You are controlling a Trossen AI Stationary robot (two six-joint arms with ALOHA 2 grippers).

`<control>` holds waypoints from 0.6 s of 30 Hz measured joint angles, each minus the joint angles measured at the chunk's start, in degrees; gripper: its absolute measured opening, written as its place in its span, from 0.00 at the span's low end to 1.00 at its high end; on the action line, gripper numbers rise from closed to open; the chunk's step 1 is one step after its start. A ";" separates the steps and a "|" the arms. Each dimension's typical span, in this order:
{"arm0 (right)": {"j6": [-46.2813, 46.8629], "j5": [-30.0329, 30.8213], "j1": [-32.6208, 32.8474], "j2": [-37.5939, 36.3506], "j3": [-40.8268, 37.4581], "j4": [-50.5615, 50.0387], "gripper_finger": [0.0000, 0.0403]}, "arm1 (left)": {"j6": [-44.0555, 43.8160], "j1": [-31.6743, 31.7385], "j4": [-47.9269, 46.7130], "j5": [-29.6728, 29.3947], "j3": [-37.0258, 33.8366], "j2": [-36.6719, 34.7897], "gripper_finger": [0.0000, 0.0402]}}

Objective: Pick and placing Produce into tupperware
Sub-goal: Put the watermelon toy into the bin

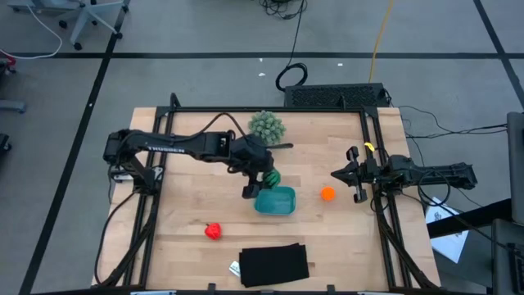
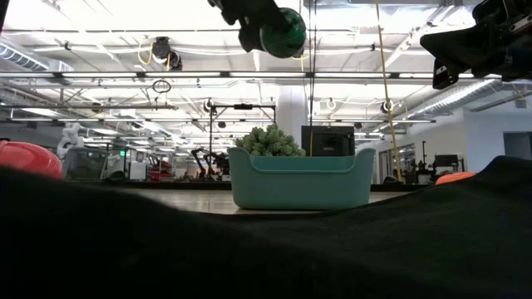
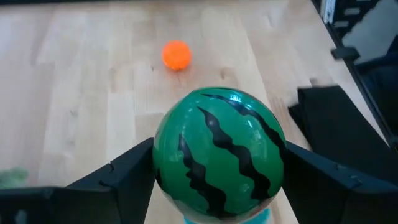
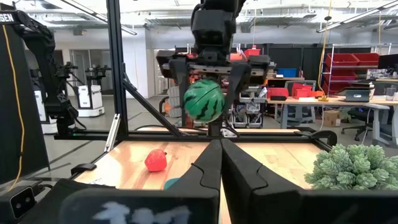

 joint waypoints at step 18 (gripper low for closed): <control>0.00 0.00 0.01 0.02 -0.01 0.04 0.00 | 1.34 3.56 4.55 1.59 -0.04 3.23 0.73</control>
